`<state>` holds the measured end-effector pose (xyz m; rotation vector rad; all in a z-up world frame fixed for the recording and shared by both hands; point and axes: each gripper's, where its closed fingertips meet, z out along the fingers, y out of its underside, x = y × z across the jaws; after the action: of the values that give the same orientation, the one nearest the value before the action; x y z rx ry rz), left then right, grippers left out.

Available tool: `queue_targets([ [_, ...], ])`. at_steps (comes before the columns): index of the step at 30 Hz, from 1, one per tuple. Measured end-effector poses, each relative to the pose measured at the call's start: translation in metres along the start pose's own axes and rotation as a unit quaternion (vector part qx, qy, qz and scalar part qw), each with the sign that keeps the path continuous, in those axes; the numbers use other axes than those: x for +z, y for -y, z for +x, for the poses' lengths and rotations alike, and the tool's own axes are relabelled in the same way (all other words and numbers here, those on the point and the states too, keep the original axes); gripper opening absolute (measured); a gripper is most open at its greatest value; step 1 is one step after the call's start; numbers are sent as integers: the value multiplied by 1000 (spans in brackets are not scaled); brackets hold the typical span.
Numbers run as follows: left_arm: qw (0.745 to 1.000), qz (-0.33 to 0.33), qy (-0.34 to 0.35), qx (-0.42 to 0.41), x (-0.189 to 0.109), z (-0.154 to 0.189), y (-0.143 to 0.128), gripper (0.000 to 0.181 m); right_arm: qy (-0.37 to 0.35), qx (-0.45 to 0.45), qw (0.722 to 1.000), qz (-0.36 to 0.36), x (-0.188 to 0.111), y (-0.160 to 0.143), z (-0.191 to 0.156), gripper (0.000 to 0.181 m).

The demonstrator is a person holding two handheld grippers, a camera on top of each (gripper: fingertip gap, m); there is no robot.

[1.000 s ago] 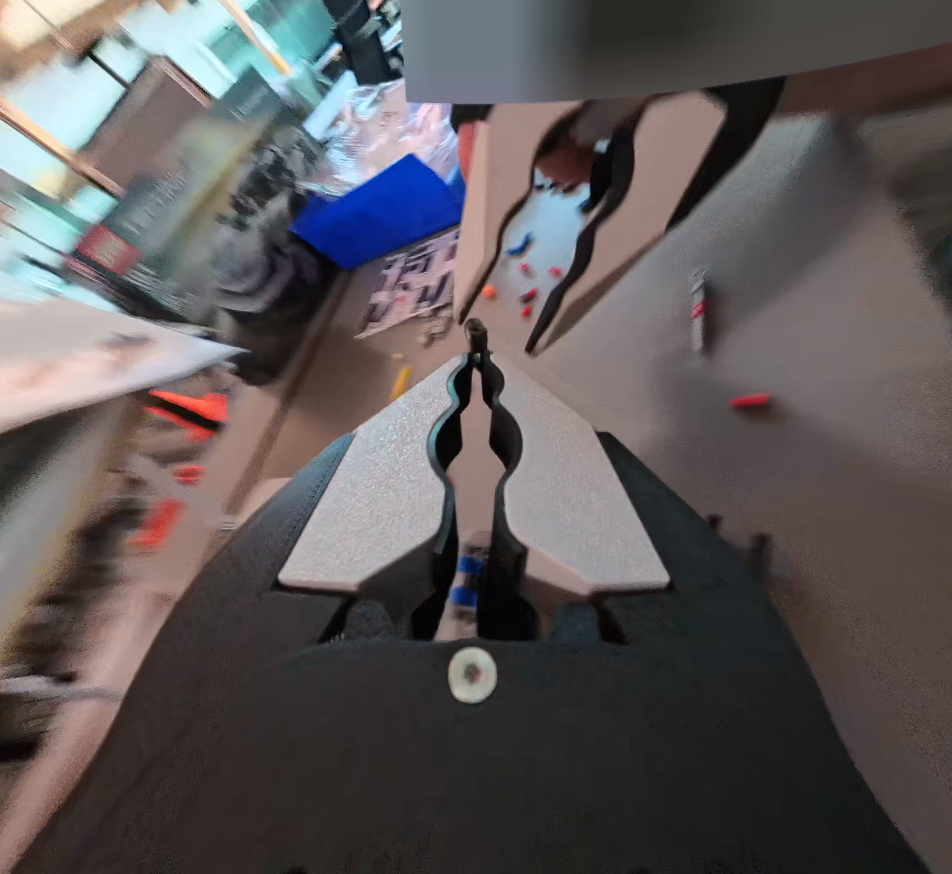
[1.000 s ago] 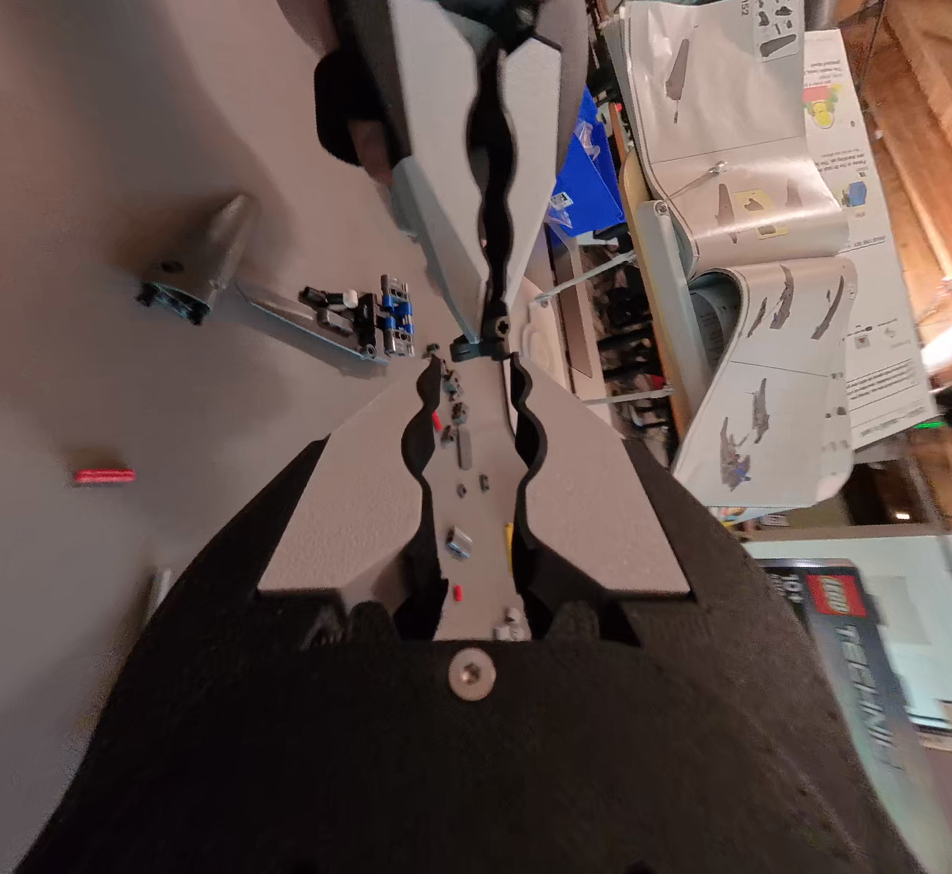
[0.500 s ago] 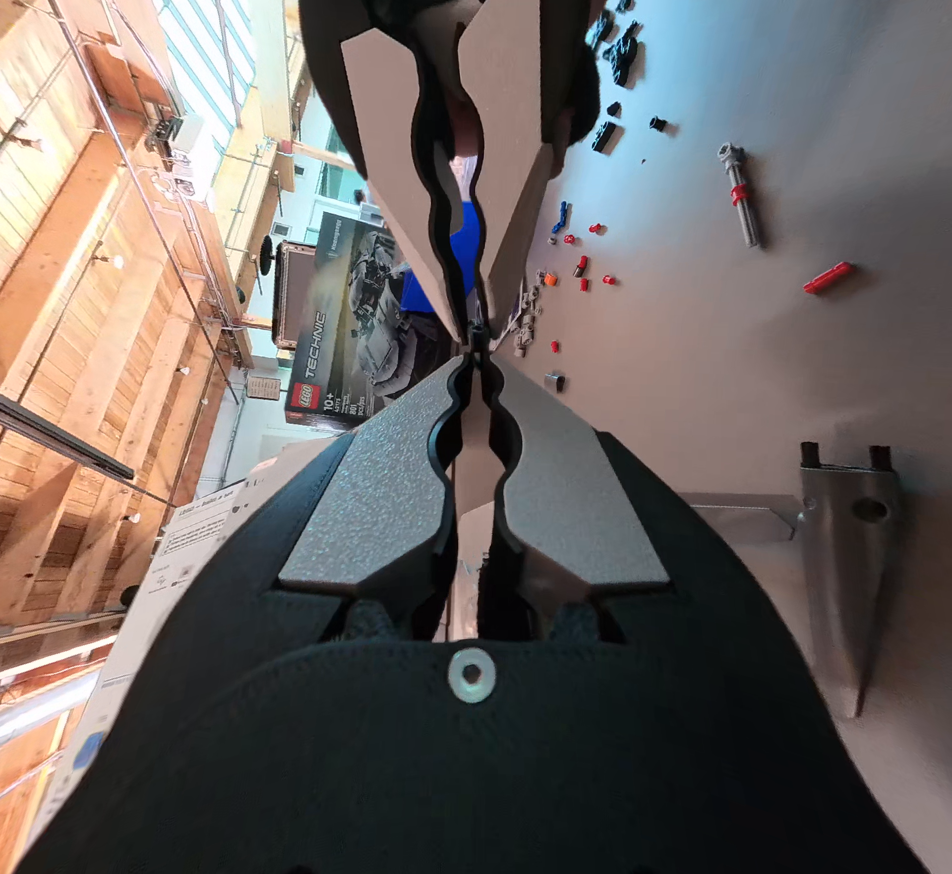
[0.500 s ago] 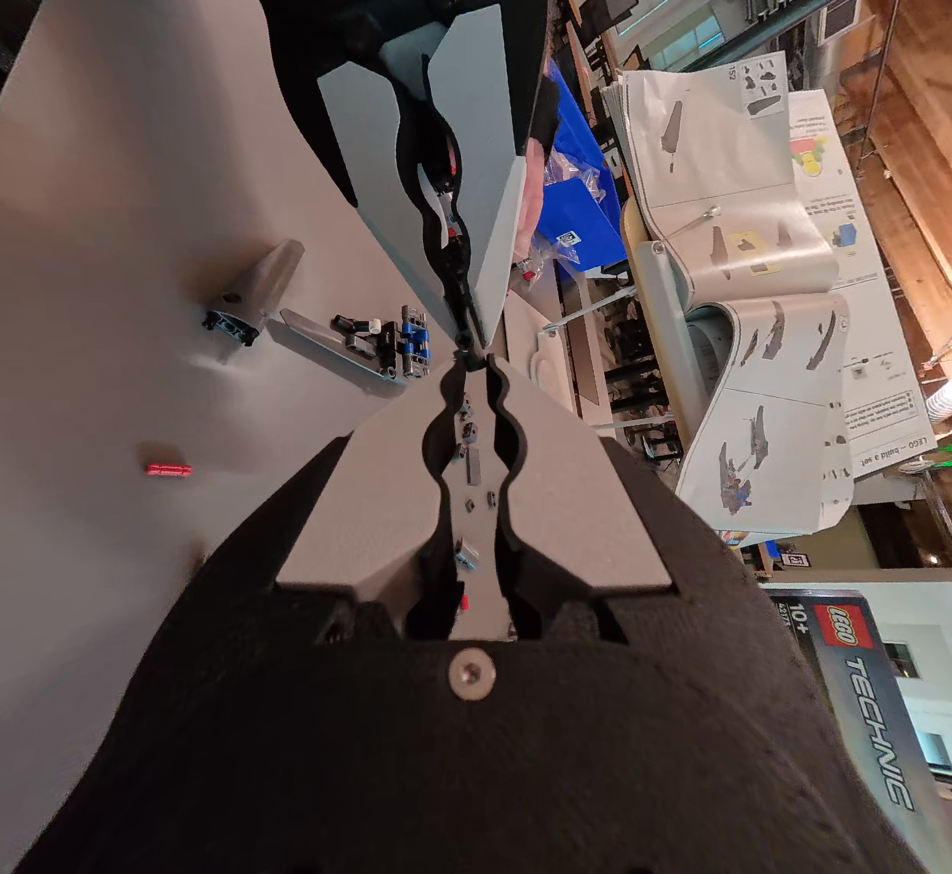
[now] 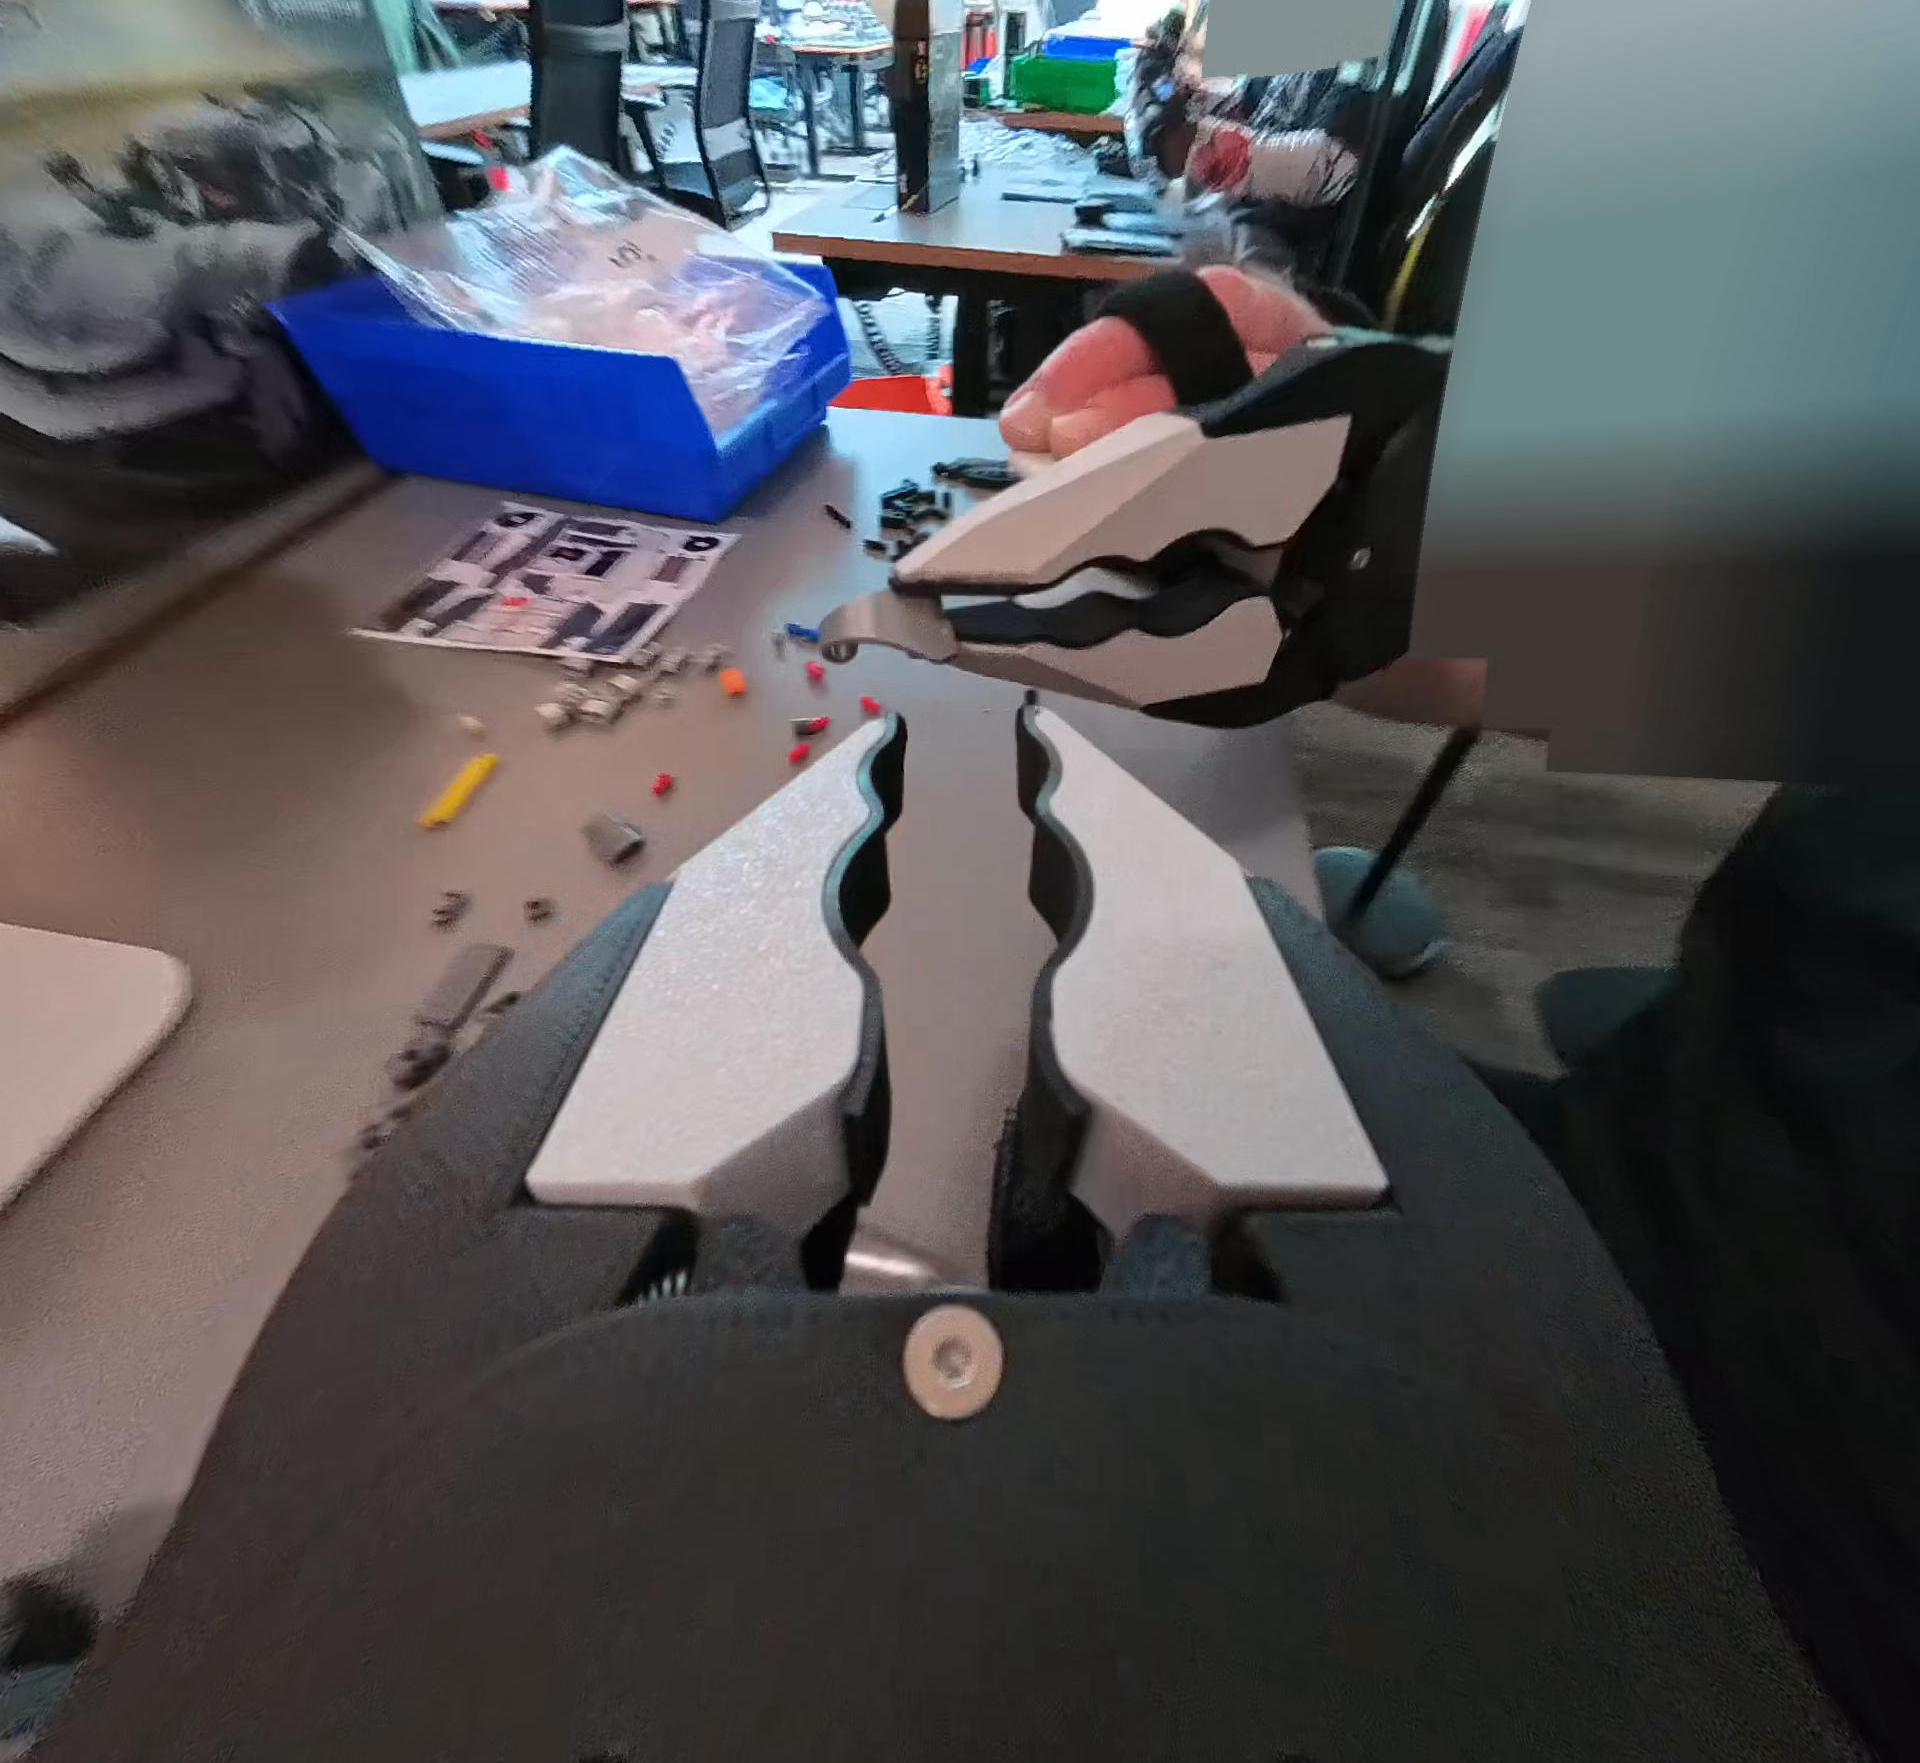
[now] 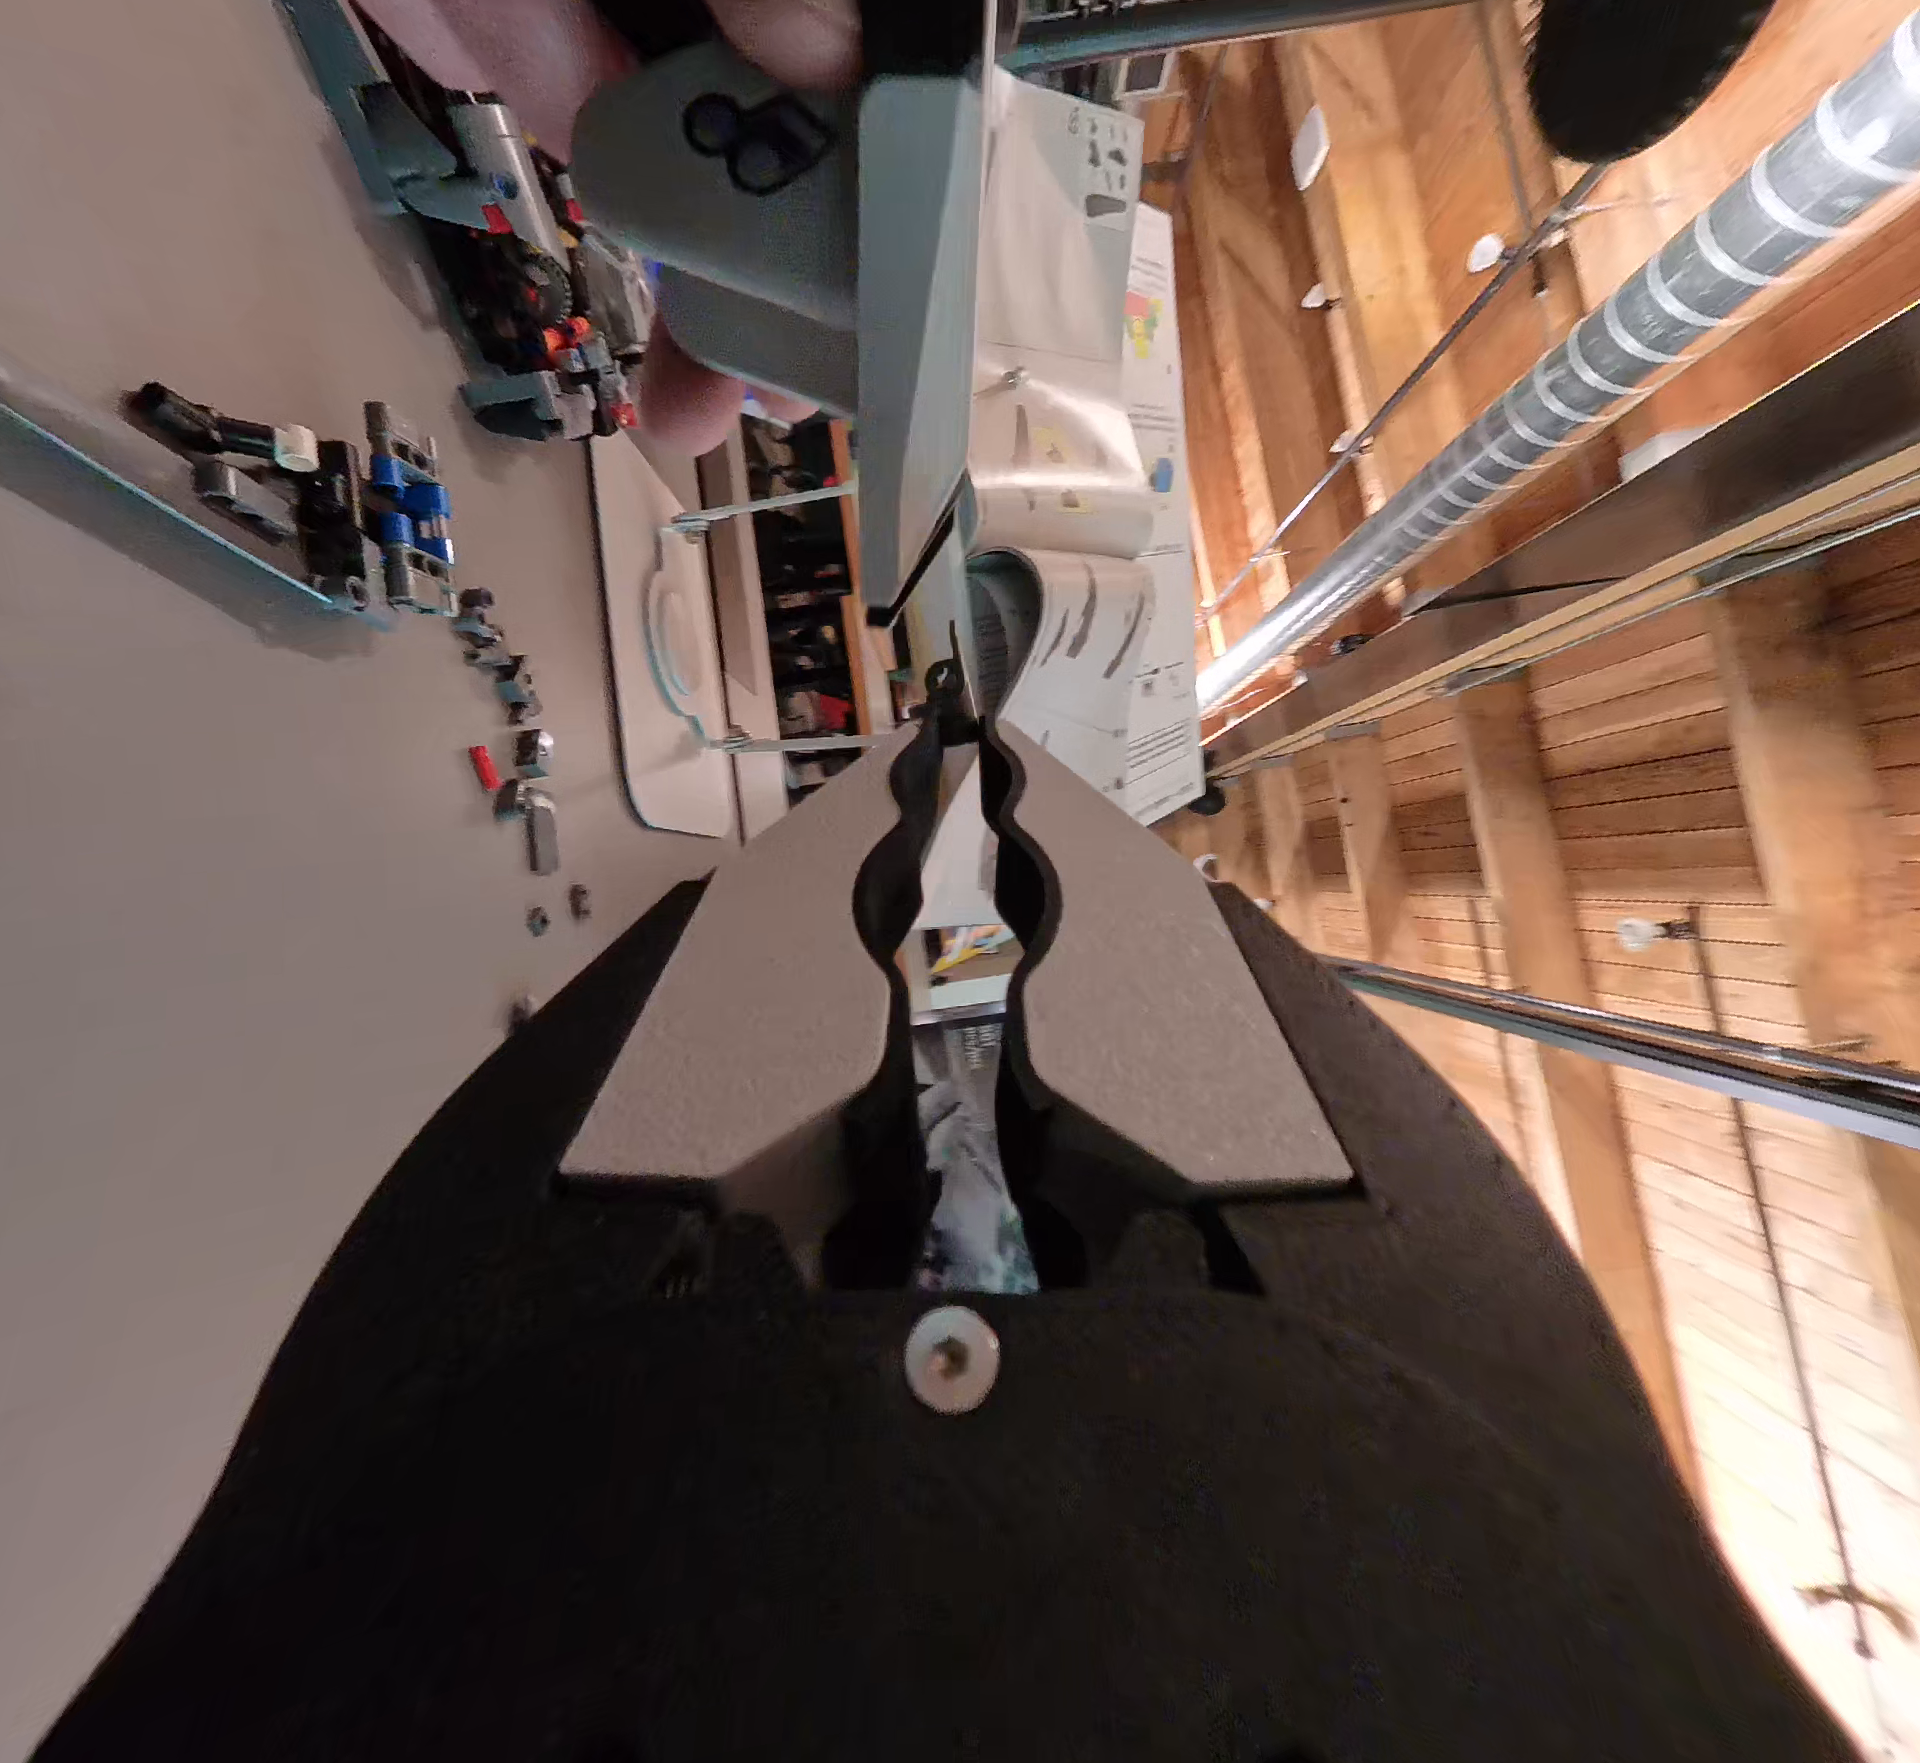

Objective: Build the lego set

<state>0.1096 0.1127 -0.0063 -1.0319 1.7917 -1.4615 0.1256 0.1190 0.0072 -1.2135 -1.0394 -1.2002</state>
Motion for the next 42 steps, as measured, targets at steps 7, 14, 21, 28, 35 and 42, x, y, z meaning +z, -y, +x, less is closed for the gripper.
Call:
queue_targets([
  [7, 985, 53, -79, -144, 3, 10, 10, 19, -32, -55, 998, 12, -7, 4, 4, 5],
  [14, 981, 53, -89, -167, 11, 10, 6, 7, -40, -97, 994, 18, -13, 5, -3, 6],
  [21, 986, 32, -92, -138, 17, 12, 1, 2, -39, -105, 994, 17, -17, 0, -6, 6],
  [28, 995, -46, -78, -44, 21, 9, -16, 0, -11, -71, 997, 21, -20, 0, -18, 12],
  [35, 985, -137, -81, 60, 20, 7, -26, 0, 100, 65, 992, 37, -24, -7, -28, 23],
  [42, 944, -264, -69, 186, 17, -2, -47, 0, 254, 272, 926, 64, -26, -3, -24, 29],
])
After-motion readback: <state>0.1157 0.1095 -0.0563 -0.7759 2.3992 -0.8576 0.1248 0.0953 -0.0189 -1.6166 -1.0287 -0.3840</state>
